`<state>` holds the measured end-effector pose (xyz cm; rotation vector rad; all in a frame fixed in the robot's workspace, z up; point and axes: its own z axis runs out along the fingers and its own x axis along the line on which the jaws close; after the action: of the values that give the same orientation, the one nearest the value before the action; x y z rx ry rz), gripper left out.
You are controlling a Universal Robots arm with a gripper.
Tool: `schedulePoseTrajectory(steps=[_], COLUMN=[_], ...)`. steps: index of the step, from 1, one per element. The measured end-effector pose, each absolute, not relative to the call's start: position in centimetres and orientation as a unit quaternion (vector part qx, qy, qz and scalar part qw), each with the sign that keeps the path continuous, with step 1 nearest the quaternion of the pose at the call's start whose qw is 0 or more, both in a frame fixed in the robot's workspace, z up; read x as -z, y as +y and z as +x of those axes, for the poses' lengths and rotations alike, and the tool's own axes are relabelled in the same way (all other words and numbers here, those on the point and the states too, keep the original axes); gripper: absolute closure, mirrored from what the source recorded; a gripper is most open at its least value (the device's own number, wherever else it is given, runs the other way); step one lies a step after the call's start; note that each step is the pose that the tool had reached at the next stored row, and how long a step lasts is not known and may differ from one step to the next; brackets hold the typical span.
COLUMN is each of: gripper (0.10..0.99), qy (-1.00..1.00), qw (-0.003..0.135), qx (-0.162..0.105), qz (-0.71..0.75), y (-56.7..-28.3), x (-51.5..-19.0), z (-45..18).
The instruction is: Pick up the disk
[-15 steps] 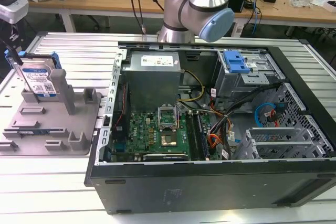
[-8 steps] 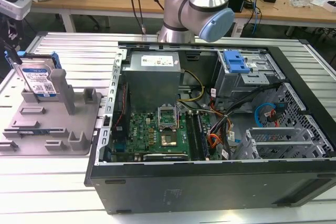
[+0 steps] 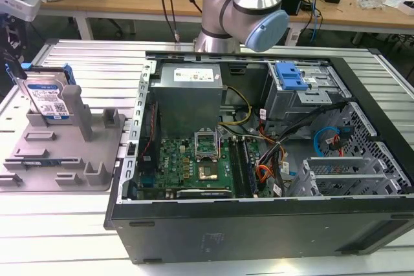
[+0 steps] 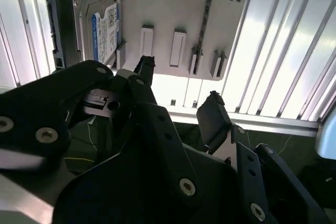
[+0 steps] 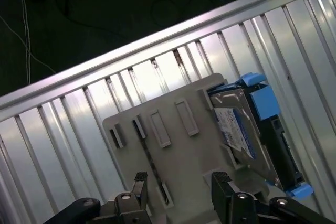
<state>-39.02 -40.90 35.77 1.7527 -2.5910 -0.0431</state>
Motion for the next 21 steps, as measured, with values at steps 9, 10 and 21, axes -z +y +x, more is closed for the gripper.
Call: schedulePoseTrajectory(steps=[9,10,21], gripper=[0.486,0.486,0.486], qy=[-0.789,-0.786,-0.732], qw=[-0.008,-0.008,0.002], qx=[0.000,-0.001,-0.015], qz=[0.615,0.618,0.681], y=[-40.90,-40.90,-40.89], x=[-35.57,-35.55,-35.36], z=[-38.96,-38.94,-38.79])
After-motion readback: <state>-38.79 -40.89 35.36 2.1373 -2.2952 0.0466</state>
